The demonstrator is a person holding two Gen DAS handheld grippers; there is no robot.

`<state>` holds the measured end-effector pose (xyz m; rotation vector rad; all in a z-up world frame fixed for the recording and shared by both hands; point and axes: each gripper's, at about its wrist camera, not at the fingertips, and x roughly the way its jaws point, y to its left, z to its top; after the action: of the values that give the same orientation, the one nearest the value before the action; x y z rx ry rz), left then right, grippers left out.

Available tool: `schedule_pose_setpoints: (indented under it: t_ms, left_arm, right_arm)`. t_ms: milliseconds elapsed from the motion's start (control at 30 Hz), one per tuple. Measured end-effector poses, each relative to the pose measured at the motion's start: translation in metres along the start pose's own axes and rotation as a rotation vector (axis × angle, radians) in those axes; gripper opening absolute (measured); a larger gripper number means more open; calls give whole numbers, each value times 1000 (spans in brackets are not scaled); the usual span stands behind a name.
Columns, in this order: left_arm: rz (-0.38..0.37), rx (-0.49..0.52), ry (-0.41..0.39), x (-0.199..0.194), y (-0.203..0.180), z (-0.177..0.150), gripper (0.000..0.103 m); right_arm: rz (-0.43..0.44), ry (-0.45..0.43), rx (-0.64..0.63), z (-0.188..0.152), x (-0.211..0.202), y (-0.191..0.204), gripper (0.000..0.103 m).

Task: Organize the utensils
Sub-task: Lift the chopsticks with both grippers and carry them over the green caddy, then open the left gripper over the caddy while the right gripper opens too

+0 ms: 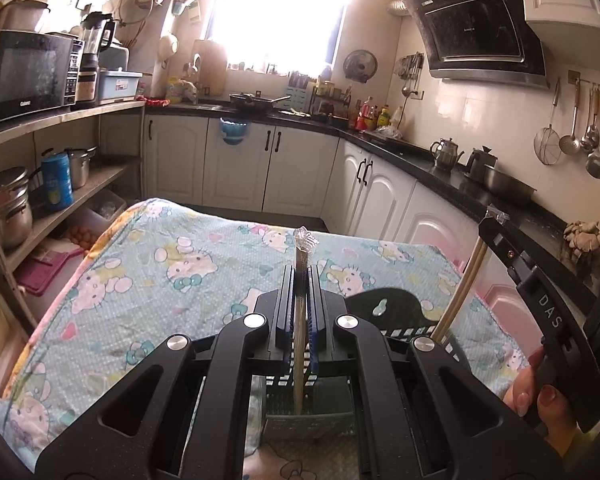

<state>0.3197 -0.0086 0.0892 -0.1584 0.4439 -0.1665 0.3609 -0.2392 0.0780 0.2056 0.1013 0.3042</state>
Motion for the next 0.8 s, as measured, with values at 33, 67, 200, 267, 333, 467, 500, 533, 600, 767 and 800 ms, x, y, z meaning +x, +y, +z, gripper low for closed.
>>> schedule_pose_setpoints:
  t_ms: [33,67,200,267,333,467,500,533,600,767,800]
  left_arm:
    - [-1,0,4,0,0,-1,1]
    - [0,0,9,0,0,-3,1]
    - [4,-7,27,-1,2,-6,3]
    - [4,-12,30,-4,3,-7,10]
    - [5,-15,33,-7,5,-8,17]
    - [3,-34,55,-13,9,-13,30]
    - [-2,-40,63,-15,10,-15,32]
    - [-7,-43,69,-16,10,-16,35]
    - [-14,-42,74,-20,9,-20,38]
    - [-16,-46,78,-35,11,-27,54]
    - [-16,-46,77,-39,11,-28,56]
  right_arm:
    - [2,7,-2,-2,-1,0,6]
    - [4,17,-7,-3,-2,0,6]
    - [-5,52,-3,-6,-9,-2,13]
    - [-13,66,3,-7,-13,-2,30]
    - [-14,75,6,-9,-20,-4,31]
    - [-25,84,-10,-11,-33,-3,43]
    - [-29,84,-15,-12,-36,-3,45]
    - [-35,89,-23,-13,-39,-2,46]
    - [-41,105,-30,-16,-43,-2,46]
    - [-35,144,-25,-19,-56,2,53]
    - [-33,151,-26,-19,-60,3,54]
